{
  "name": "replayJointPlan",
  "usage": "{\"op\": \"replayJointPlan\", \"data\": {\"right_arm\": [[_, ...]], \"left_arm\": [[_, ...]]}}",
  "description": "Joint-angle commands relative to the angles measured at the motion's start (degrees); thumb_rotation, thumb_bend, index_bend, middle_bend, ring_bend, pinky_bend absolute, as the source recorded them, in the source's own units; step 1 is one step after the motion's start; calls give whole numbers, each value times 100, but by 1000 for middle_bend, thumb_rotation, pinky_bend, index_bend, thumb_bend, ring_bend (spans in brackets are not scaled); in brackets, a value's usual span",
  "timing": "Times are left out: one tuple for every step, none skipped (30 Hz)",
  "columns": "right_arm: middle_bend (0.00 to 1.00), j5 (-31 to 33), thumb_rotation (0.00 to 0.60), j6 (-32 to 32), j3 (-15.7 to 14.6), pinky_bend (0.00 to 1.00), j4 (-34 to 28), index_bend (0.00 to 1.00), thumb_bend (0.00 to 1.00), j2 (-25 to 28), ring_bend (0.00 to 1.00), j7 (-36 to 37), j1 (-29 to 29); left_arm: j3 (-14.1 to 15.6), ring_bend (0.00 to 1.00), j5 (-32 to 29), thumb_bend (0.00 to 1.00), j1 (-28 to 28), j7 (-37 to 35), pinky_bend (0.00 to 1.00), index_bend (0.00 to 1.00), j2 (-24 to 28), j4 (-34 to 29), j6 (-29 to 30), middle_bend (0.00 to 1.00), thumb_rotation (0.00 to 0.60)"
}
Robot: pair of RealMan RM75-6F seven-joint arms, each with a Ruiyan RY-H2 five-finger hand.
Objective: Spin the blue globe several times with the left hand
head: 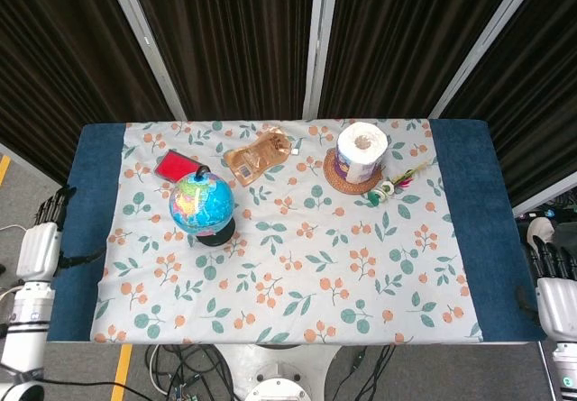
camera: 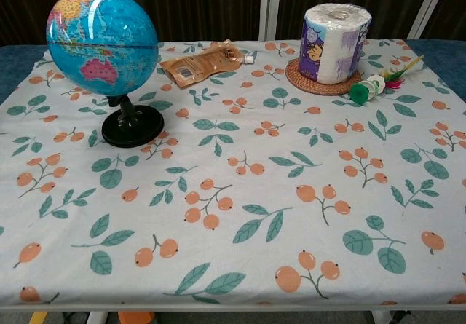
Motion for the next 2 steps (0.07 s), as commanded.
{"op": "replayJointPlan", "data": {"right_arm": [[0,-53,600,-9,-52,0,16,0,379,-64,0,-37,-5],[0,-69,600,-2,-65,0,22,0,379,-86,0,-50,-11]], "left_arm": [[788,0,1011,0,440,498,0,18,274,431,617,0,600],[868,0,1128,0,480,601,0,18,335,385,666,0,600]]}}
